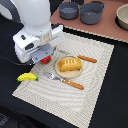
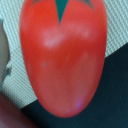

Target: Interact with the objects in diverse but meaningful ways.

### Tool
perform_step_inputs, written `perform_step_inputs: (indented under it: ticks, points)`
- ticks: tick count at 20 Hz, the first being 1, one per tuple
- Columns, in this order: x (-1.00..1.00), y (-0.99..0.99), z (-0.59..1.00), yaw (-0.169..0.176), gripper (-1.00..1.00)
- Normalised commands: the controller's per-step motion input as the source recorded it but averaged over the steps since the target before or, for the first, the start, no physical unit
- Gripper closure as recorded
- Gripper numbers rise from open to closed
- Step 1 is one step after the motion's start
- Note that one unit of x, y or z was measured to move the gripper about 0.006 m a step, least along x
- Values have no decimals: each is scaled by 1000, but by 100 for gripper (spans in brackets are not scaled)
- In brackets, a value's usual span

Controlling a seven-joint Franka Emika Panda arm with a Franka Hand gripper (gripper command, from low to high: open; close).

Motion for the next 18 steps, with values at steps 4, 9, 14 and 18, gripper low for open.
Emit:
perform_step_inputs:
  ticks: [4, 9, 14, 18]
  points:
    - [-86, 408, 539, 58, -100]
    - [-172, 469, 313, 99, -100]
    - [-264, 501, 78, 160, -100]
    - [-387, 414, -28, 196, -100]
